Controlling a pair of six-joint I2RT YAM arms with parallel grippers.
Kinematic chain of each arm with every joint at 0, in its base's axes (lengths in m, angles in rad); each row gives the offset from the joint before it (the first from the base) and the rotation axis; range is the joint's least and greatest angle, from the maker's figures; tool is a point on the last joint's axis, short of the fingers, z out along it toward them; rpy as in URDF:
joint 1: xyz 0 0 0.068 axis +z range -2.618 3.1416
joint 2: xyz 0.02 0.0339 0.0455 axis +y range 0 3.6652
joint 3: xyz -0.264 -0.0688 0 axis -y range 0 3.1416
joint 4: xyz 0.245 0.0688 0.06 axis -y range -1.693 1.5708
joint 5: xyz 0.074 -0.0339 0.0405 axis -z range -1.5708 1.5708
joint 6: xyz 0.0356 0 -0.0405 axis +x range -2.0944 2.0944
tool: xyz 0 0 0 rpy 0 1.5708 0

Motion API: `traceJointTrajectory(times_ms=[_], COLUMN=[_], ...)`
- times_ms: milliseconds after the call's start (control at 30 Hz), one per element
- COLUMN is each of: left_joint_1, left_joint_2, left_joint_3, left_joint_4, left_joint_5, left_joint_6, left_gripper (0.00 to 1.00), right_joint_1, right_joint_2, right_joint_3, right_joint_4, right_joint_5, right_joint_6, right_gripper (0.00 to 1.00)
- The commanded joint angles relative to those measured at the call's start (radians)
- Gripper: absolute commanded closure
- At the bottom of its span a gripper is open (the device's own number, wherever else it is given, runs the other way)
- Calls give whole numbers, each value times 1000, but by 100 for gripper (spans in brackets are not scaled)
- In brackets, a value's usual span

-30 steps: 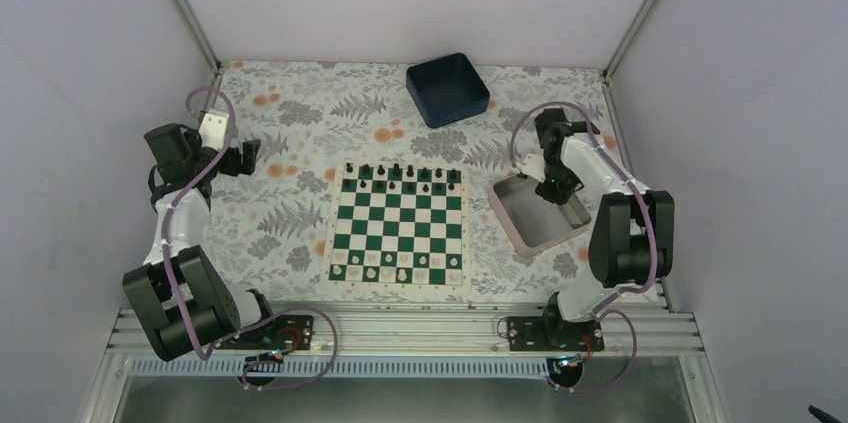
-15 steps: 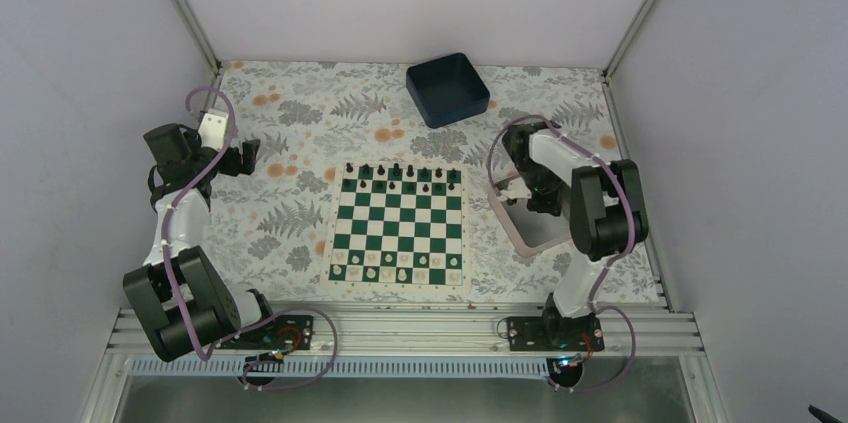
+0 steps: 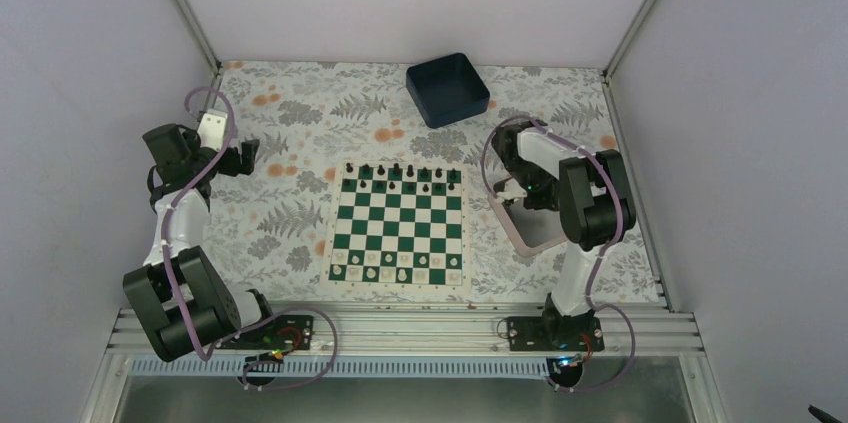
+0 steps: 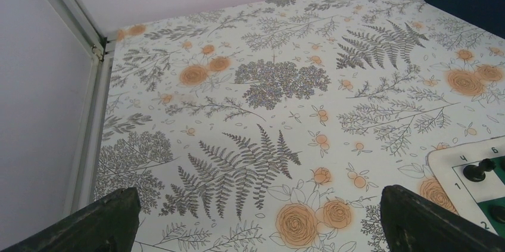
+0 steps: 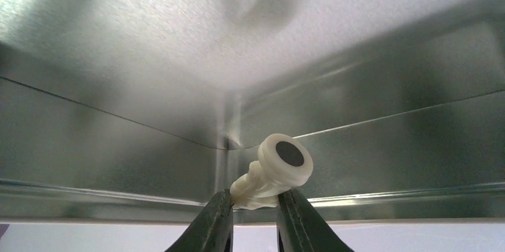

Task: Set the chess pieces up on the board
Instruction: Adjust the chess piece in the storage box.

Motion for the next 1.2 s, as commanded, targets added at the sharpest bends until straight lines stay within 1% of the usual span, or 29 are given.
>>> traceJointTrajectory(times_ms=[0, 233, 367, 567, 633, 767, 867, 900, 967, 1033, 1167], left_joint_1=[7, 6, 7, 8, 10, 10, 11, 11, 11, 11, 13], left_joint_2=[-4, -8, -10, -10, -10, -10, -16, -18, -22, -26, -27], left_joint_3=[24, 21, 21, 20, 20, 22, 23, 23, 24, 26, 28], left_joint_4=[10, 7, 7, 7, 10, 6, 2, 2, -1, -5, -8], left_joint_5=[26, 26, 26, 27, 28, 33, 33, 33, 33, 35, 44], left_joint_6=[-4, -4, -4, -2, -3, -4, -5, -5, -5, -5, -8], left_gripper=[0, 0, 0, 0, 0, 0, 0, 0, 0, 0, 0], right_joint_1=[7, 9, 8, 1, -11, -60, -124, -149, -192, -246, -322], right_joint_2=[8, 20, 28, -12, -39, -106, -100, -107, -139, -165, -230], right_joint_3=[24, 50, 80, 75, 92, 107, 208, 218, 197, 175, 109], right_joint_4=[-26, -25, -25, -25, -23, 28, -22, -24, 5, 34, 99], right_joint_5=[38, 2, -24, -85, -149, -283, -451, -494, -548, -595, -714], right_joint_6=[-57, -47, -23, -22, -34, -57, 14, 34, 73, 145, 276], right_gripper=[79, 69, 68, 65, 64, 56, 53, 52, 51, 52, 55])
